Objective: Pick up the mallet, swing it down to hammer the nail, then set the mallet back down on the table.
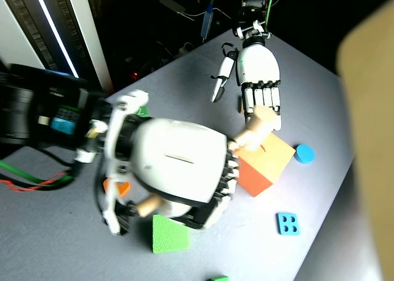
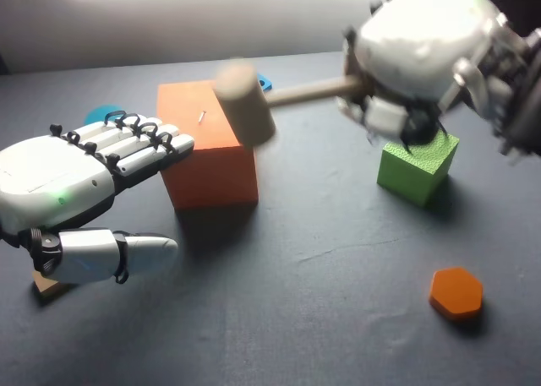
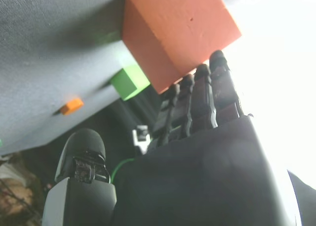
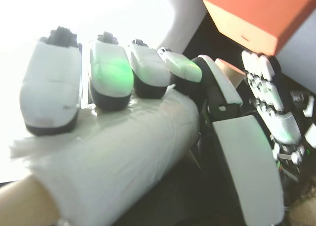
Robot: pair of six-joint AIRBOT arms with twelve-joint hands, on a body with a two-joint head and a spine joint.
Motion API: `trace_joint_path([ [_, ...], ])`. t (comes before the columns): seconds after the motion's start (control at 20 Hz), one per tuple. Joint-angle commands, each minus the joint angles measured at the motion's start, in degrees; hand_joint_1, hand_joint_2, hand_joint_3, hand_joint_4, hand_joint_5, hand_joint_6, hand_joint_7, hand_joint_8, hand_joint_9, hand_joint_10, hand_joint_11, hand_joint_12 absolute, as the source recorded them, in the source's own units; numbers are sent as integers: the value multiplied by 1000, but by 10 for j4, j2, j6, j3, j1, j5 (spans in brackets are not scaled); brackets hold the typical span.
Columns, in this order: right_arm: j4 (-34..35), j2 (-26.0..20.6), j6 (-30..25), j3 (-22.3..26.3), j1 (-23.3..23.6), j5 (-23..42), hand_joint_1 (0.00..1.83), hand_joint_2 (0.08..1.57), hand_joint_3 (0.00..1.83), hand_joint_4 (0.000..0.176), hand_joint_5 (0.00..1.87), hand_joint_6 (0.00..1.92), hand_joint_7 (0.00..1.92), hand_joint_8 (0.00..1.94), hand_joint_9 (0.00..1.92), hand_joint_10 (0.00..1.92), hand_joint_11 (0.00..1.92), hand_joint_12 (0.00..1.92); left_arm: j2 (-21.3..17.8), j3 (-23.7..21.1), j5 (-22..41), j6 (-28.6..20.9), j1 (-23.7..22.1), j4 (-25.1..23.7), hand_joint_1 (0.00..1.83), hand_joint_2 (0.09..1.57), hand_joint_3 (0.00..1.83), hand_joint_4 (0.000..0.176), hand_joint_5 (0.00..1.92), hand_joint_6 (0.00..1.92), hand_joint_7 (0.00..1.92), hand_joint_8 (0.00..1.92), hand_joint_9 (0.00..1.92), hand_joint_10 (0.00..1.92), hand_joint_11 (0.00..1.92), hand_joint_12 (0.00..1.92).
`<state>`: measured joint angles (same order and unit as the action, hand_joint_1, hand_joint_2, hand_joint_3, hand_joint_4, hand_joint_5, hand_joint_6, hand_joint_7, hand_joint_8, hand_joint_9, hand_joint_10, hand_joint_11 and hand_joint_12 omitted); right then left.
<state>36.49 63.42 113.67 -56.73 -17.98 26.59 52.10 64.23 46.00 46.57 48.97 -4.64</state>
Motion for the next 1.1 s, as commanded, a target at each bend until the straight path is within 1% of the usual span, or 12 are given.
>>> trace_joint_path([
  [0.0,-44,-9,-8,7,3,51,327,1571,43,175,1195,1921,1478,1941,1595,1921,1753,1921,-2,1,45,-3,-4,2,0,1254,0,0,0,0,0,0,0,0,0,0],
  [0.1,-101,-23,-13,23,-13,46,330,1571,40,176,1201,1921,1470,1941,1584,1921,1741,1921,-3,1,45,-4,-10,2,0,1248,0,0,0,0,0,0,0,0,0,0],
  [0.15,-113,-25,-12,27,-18,40,322,1571,36,176,1201,1921,1470,1941,1584,1921,1737,1921,-5,0,45,-5,-12,2,0,1258,1,0,0,0,0,0,0,0,0,0],
  [0.2,-114,-25,-10,29,-21,30,310,1571,43,176,1205,1921,1470,1941,1583,1921,1731,1921,-8,-2,42,-5,-18,2,0,1259,1,0,0,0,0,0,0,0,0,0],
  [0.25,-114,-24,-9,29,-24,26,337,1571,33,176,1185,1921,1459,1941,1579,1921,1738,1921,-10,-3,39,-5,-22,2,0,1256,0,0,0,0,0,0,0,0,0,0],
  [0.35,-114,-15,3,28,-36,26,338,1571,21,176,1184,1921,1459,1941,1578,1921,1731,1921,-17,-8,30,-5,-35,2,0,1257,0,0,0,0,0,0,0,0,0,0],
  [0.5,-114,9,18,25,-56,29,280,1571,43,176,1203,1921,1464,1941,1580,1921,1736,1921,-28,-16,17,-5,-55,-2,0,1256,0,0,4,2,0,0,0,0,0,0],
  [0.55,-114,19,22,21,-62,31,288,1571,40,176,1191,1921,1449,1941,1565,1921,1724,1921,-31,-17,14,-5,-62,-3,0,1253,0,0,9,3,0,0,0,0,0,0],
  [0.6,-114,29,25,16,-65,31,339,1565,29,176,1174,1921,1437,1941,1558,1921,1714,1921,-34,-19,10,-8,-70,-7,0,1250,0,0,1,0,0,0,0,0,0,0],
  [0.75,-114,66,25,-5,-71,24,319,1571,24,176,1185,1921,1444,1941,1564,1921,1722,1921,-48,-24,-24,-44,-105,-58,0,1256,0,0,0,0,0,0,0,0,0,0],
  [0.85,-114,88,25,-17,-77,18,329,1571,20,176,1176,1921,1432,1941,1554,1921,1704,1921,-58,-32,-28,-46,-117,-62,0,1256,0,0,0,0,0,0,0,0,0,0],
  [1.05,-108,121,27,-29,-81,8,276,1571,33,176,1157,1921,1391,1941,1511,1921,1660,1921,-80,-53,-36,-52,-134,-71,0,1250,0,0,0,0,0,0,0,0,0,0],
])
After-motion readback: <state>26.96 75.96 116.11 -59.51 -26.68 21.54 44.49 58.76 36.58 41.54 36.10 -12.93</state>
